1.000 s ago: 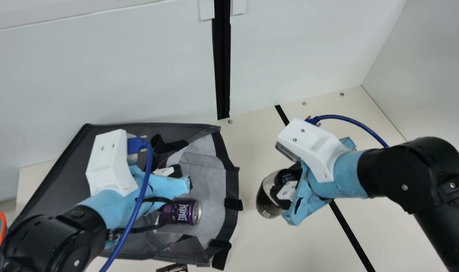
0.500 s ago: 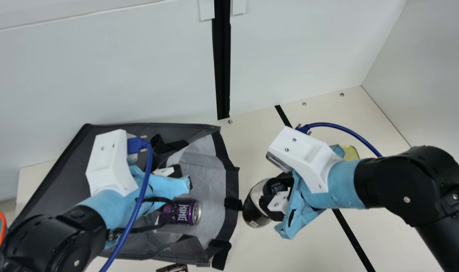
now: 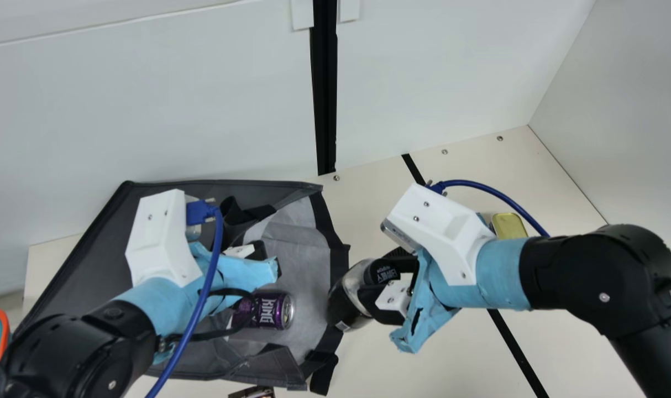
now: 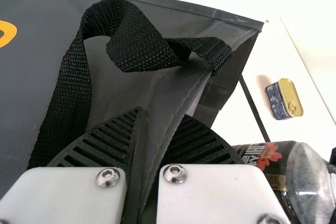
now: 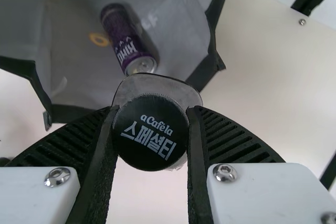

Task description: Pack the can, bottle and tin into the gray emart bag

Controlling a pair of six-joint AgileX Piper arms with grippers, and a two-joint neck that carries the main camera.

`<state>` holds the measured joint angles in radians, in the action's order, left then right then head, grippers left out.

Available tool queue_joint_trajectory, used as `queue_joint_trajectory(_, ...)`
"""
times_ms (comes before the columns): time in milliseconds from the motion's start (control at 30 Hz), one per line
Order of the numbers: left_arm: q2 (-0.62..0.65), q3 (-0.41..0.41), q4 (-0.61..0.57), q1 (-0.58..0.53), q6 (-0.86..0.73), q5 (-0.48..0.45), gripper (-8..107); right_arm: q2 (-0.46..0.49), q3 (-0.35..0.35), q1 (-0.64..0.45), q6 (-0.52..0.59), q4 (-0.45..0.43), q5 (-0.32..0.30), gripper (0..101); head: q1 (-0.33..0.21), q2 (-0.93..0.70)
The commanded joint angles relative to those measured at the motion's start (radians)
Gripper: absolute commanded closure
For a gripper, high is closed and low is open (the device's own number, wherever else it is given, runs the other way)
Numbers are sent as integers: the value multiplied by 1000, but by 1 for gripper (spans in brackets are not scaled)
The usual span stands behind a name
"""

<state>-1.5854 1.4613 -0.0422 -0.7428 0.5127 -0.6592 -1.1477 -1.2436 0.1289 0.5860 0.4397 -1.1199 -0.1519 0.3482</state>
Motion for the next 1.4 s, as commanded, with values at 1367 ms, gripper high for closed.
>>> queue_joint_trajectory(1367,0,0,0,0,0,0,89,-104,282,155,506,580,621,101,-23,1)
